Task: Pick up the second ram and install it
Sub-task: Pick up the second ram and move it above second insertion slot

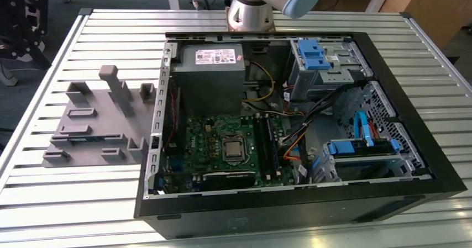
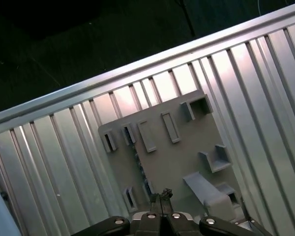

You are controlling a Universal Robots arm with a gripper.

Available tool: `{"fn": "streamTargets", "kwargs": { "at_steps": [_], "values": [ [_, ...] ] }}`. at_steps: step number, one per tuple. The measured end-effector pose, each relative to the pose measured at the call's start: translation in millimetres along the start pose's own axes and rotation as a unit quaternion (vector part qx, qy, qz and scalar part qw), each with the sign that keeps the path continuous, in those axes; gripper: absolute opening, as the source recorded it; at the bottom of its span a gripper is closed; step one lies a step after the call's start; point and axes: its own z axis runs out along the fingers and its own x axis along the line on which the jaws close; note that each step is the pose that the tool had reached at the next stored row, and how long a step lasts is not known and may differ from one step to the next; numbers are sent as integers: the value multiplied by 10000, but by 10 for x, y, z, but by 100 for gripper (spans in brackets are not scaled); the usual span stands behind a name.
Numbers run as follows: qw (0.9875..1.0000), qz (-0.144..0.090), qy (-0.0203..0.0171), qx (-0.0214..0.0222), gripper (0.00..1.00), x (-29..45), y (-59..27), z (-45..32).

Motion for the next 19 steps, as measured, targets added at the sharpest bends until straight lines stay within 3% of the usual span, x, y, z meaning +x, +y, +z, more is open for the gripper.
{"fn": "streamTargets", "kwargs": {
  "at_steps": [5,10,19],
  "values": [
    [9990,-450,6,-8,11,0,1,12],
    [9962,-868,12,-15,11,2,3,22],
    [9959,-904,13,-16,11,3,6,22]
  ]
}}
